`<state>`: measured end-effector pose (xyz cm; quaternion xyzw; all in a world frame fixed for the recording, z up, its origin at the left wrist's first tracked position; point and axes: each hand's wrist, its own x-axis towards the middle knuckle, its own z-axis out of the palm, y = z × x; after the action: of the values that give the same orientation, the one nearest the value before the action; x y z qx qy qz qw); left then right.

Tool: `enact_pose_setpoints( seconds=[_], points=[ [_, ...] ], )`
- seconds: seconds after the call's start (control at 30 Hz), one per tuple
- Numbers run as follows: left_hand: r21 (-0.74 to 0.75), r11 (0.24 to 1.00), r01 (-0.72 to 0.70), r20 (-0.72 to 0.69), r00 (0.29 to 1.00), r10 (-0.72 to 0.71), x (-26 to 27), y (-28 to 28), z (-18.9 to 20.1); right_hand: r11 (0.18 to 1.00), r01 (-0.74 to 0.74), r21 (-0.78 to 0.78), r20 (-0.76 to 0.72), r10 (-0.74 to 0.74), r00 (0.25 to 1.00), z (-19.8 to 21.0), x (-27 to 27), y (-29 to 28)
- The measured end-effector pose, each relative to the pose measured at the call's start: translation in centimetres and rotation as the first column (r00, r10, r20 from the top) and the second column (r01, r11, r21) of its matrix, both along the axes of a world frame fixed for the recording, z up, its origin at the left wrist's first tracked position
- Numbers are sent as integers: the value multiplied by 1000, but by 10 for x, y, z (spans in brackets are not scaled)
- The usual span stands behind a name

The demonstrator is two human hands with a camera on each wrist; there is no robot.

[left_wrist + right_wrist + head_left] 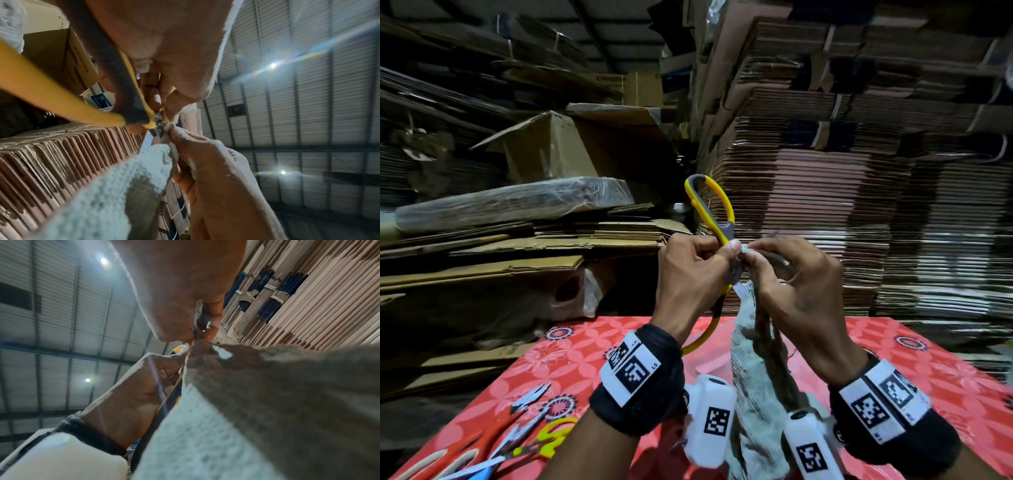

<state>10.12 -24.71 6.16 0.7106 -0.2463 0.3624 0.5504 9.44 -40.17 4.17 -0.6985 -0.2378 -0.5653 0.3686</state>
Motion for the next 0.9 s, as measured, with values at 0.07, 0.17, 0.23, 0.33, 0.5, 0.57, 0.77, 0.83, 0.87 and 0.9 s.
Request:
enact_pose_setpoints(
  seconds=[0.07,0.17,0.23,0.33,0.5,0.57,0.77,0.83,0.87,0.9],
  points=[
    [-3,1000,-6,7,1000,6,2,2,0,999,13,-53,37,-11,999,0,-2,1],
    [-11,1000,-6,12,1000,6,4,5,1,983,1,-181,49,8,999,3,-3,0],
    [10,1000,-17,7,1000,17,4,4,0,981,-2,-194,43,11,999,5,-1,-5],
    [45,997,-64,13,998,63,2,1,0,991,6,-136,38,0,999,6,2,-13],
    [71,996,-59,24,998,58,-2,-2,-1,993,101,-57,80,-96,992,6,7,-16],
    [47,998,-45,8,999,44,0,0,-2,987,98,-129,85,-87,993,4,5,-13],
    [39,998,-42,-10,999,43,2,-3,-3,994,68,-81,46,-64,997,18,9,-34],
    [77,994,-75,12,997,74,3,-5,-4,995,95,-43,18,-94,995,19,10,-41],
    [82,993,-87,18,996,86,3,-5,-4,994,91,-66,19,-90,996,18,9,-38],
    [80,993,-82,12,997,82,3,-4,-4,991,73,-114,27,-71,997,15,8,-32]
  ],
)
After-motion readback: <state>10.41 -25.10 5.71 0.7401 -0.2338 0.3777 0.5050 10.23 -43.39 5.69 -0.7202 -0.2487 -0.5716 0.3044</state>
